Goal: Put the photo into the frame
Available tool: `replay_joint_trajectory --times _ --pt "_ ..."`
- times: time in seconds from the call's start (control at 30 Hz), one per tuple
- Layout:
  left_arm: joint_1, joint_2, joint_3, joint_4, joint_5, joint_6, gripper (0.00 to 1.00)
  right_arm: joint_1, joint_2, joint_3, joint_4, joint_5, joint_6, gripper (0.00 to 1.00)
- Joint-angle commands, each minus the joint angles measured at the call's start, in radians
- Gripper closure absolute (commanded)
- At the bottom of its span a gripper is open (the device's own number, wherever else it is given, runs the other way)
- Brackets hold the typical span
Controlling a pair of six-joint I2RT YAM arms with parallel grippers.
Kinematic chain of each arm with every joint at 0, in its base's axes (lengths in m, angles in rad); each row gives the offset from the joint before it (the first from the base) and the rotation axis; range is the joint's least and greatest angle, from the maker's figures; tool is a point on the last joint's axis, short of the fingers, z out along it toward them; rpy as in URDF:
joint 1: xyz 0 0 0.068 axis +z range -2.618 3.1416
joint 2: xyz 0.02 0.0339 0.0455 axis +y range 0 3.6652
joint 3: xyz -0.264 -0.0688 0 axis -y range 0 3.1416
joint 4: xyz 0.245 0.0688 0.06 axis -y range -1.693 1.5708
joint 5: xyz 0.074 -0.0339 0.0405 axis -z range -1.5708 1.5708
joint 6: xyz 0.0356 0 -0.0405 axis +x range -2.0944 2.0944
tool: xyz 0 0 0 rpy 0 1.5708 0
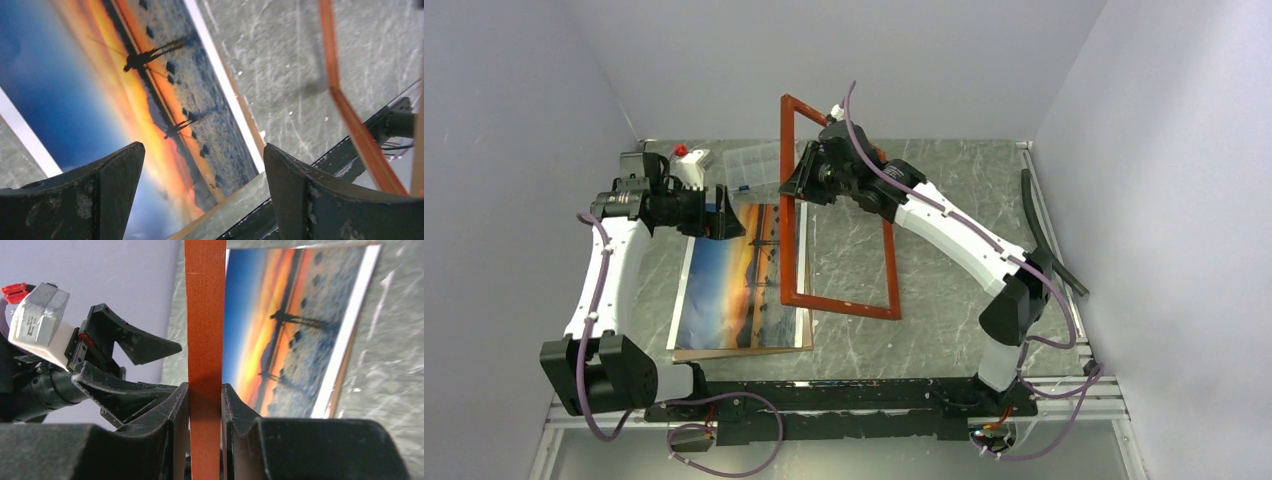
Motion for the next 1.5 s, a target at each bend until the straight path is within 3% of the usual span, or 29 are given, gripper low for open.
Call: replay_joint_trajectory --times 0.0,0.3,0.83,0.9,1.03,1.17,1.3,1.47 --pt "-0.031 -0.066 0.078 0.045 0.092 -0.057 0.07 -0.035 -0.083 -0.041 0.117 -0.147 0.137 1.00" --pt "-0.137 -0.086 0.111 0.066 0.092 -0.136 0.10 -0.088 -0.076 -0.065 0.217 -0.338 0.296 1.00" --pt "-0.239 -0.090 0.143 0.124 0.050 -0.239 0.14 -0.165 -0.114 -0.366 0.660 -0.525 0.572 1.00" --pt "-0.259 -0.086 0.145 0.136 0.045 -0.250 0.14 -0.170 -0.120 -0.366 0.657 -0.530 0.555 0.94" --pt "-0.303 -0.077 0.151 0.164 0.025 -0.264 0.15 -0.181 -0.133 -0.323 0.575 -0.522 0.483 0.65" --pt "-0.357 -0.059 0.175 0.180 0.002 -0.276 0.16 -0.191 -0.152 -0.318 0.506 -0.515 0.435 0.46" --pt "-0.413 -0.027 0.208 0.184 -0.028 -0.281 0.17 -0.202 -0.161 -0.287 0.397 -0.505 0.365 0.37" --pt "-0.468 0.008 0.242 0.179 -0.071 -0.273 0.17 -0.207 -0.137 -0.111 0.133 -0.427 0.202 0.32"
